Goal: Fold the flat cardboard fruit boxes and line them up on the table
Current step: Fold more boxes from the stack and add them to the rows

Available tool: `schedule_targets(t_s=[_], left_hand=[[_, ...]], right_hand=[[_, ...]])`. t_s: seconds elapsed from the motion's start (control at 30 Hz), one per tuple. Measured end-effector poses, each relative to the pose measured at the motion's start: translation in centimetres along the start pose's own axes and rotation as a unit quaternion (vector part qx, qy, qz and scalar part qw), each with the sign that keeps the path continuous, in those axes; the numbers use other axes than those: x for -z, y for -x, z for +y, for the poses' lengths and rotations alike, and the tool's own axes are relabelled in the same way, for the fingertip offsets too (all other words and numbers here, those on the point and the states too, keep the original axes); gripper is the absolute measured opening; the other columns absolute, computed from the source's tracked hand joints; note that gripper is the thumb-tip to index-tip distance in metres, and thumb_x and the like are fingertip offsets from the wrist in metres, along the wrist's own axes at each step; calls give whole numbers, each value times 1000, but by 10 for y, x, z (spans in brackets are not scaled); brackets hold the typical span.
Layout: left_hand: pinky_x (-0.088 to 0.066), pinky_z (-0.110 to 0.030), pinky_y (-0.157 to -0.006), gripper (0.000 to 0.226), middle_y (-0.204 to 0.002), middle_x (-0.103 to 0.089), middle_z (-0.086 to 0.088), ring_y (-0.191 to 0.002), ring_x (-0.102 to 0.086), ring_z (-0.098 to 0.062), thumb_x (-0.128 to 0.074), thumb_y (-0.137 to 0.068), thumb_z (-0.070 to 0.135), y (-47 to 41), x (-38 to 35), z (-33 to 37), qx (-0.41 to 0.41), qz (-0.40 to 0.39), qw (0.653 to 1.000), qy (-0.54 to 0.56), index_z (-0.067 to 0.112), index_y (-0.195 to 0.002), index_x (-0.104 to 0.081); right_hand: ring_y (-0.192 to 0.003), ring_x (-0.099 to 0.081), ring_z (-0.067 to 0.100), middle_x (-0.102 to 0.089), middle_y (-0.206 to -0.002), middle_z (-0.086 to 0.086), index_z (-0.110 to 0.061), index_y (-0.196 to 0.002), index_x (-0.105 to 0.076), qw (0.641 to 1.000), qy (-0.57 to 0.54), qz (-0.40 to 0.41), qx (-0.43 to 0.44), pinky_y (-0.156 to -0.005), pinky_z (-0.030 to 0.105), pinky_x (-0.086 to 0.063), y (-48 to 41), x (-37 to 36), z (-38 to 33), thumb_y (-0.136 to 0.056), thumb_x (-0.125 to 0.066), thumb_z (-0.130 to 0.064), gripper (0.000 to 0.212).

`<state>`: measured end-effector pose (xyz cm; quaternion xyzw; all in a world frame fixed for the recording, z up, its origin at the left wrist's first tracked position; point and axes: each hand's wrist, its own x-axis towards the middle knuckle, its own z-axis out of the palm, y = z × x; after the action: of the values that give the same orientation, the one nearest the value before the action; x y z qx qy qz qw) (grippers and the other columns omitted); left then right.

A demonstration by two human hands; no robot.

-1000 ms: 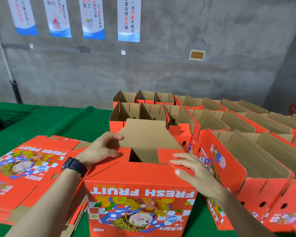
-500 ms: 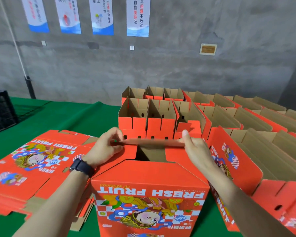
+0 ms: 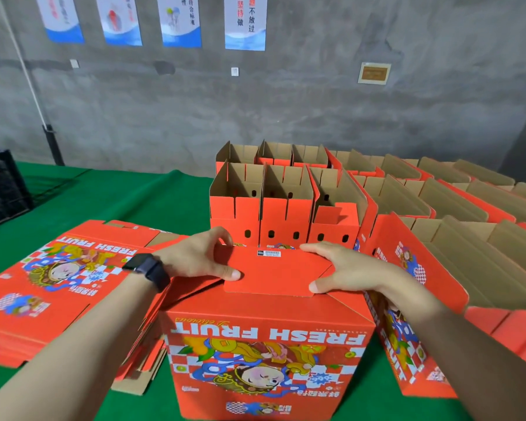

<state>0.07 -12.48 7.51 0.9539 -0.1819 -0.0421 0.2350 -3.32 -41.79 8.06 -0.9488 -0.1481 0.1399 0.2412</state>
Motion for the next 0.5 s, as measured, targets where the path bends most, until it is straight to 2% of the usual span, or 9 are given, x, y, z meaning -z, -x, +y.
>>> schedule_targets(t_s=[0.07,0.17,0.3,0.5], left_hand=[[-34,-4,-58,61,-87,-50,18,-73,-48,4,-80,-65,51,1,-2,3,4,9,1000,-29,31,-109,-42],[-30,-14,-65,71,-105,-54,9,-83,-48,-8,-78,-67,54,1,-4,7,13,9,997,-75,26,-122,-44],[-28,-16,-68,73,-119,-58,4,-88,-45,-7,-76,-69,56,2,-5,9,1,15,993,-121,25,-127,-47],[-34,-21,-76,72,-124,-58,-1,-101,-53,-16,-77,-70,53,2,-8,10,5,27,992,-127,23,-128,-47]], right_hand=[[-134,-30,16,-32,-146,-6,-31,-149,-23,998,60,9,-13,-110,35,-31,-3,-2,-8,-79,-74,-31,87],[-132,-31,20,-34,-143,-4,-29,-148,-22,992,113,35,-34,-107,38,-34,-6,-8,-19,-75,-76,-31,90],[-130,-34,21,-36,-141,-3,-29,-145,-21,981,176,67,-50,-106,46,-36,-6,-18,-25,-75,-76,-33,90],[-134,-29,23,-30,-145,-2,-29,-147,-16,974,196,100,-49,-109,53,-25,-5,-31,-24,-78,-71,-31,88]])
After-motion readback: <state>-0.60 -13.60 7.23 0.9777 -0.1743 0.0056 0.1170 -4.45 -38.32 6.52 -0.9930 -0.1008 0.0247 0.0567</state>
